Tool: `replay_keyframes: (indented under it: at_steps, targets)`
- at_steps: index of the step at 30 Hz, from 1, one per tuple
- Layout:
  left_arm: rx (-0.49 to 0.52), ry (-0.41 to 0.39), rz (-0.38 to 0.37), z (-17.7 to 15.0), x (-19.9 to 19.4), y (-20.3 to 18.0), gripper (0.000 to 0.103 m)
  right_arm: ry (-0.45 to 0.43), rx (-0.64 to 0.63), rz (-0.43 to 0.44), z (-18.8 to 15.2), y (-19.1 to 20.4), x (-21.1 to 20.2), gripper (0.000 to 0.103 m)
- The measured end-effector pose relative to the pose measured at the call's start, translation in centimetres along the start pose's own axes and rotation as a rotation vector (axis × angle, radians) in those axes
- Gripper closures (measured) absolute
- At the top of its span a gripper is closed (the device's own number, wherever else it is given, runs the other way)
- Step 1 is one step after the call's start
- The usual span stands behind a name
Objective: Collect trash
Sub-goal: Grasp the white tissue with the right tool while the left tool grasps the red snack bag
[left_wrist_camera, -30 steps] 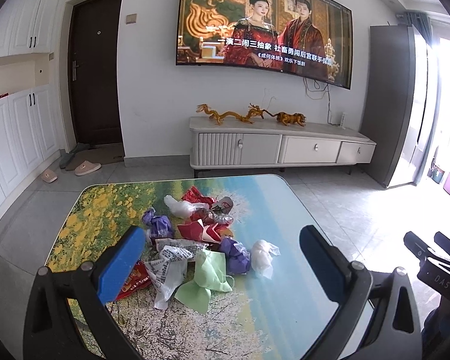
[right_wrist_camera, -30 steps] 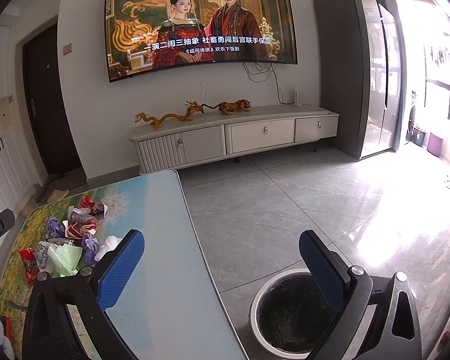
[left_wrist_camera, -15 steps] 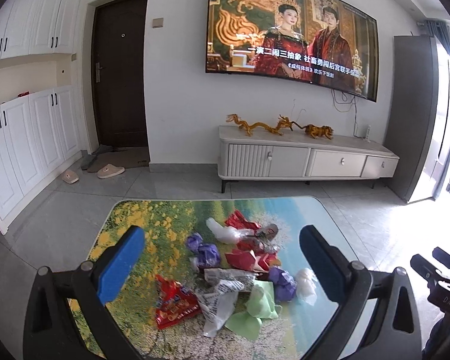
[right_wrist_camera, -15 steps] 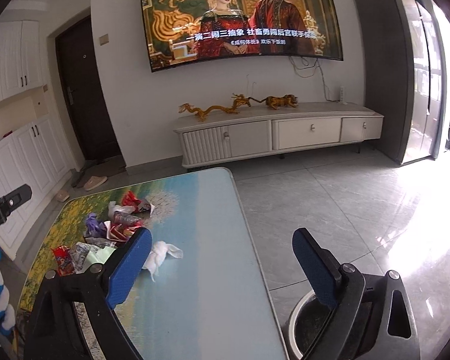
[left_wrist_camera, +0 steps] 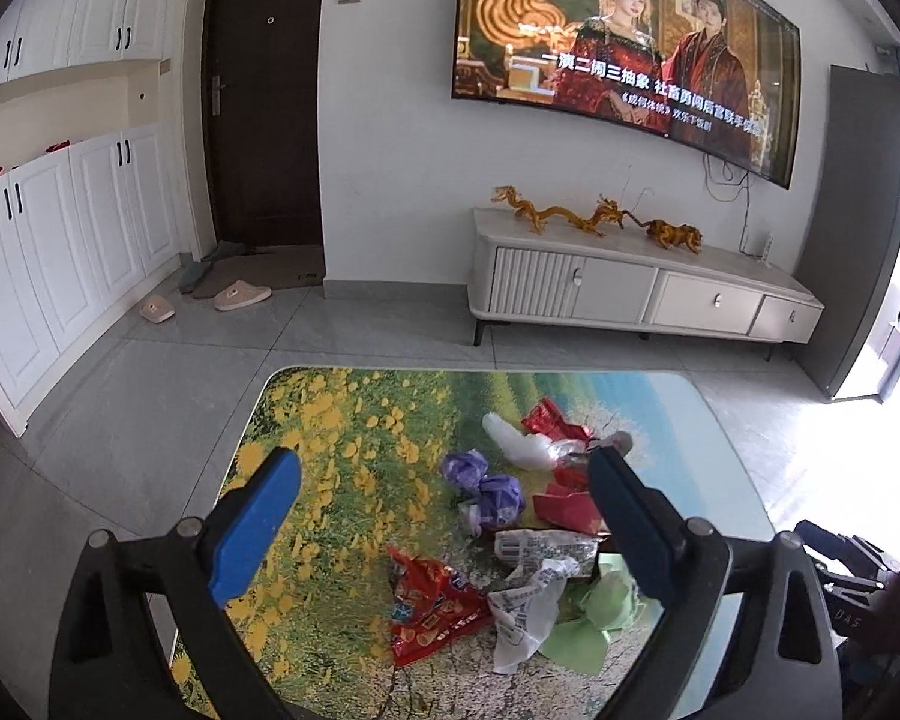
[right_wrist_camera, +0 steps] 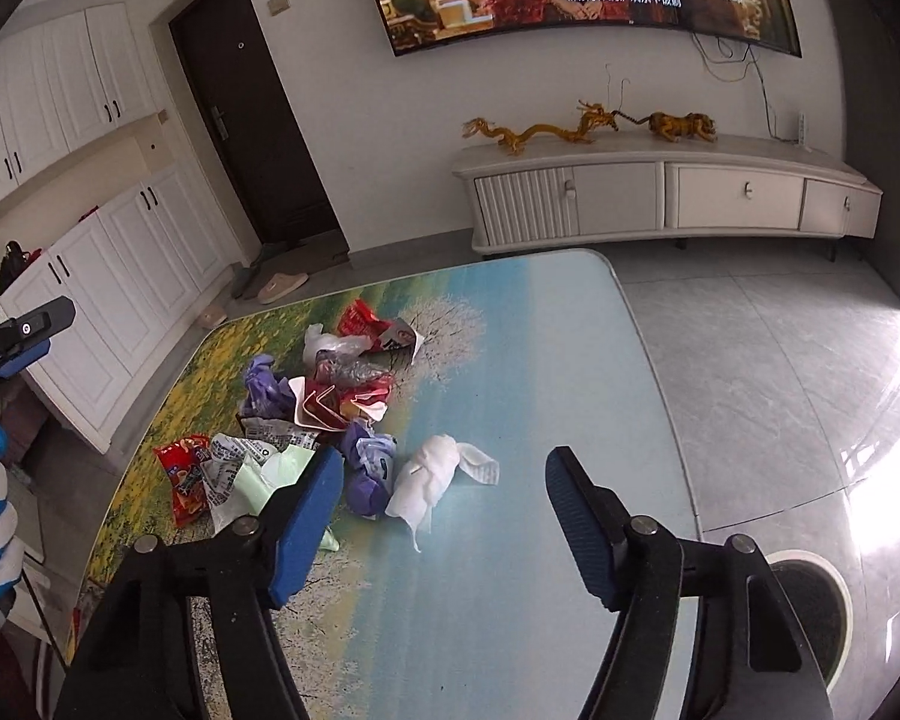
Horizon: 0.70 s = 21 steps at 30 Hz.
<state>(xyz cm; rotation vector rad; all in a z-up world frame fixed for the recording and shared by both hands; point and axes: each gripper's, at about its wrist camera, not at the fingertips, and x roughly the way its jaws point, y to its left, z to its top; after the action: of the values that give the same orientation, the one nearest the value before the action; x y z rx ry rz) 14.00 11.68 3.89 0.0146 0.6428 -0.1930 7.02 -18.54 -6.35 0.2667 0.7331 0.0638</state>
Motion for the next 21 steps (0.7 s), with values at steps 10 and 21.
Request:
replay_keyframes:
  at_steps: [10, 21]
  targets:
    - [-0.066, 0.260, 0.040, -6.4, 8.1, 1.6, 0.025, 0.126, 0.062, 0.078, -0.4, -0.5, 5.9, 0.053]
    - [-0.167, 0.384, 0.005, -10.1, 12.6, 2.8, 0.072, 0.199, 0.111, 0.093, -1.3, -1.5, 9.1, 0.081]
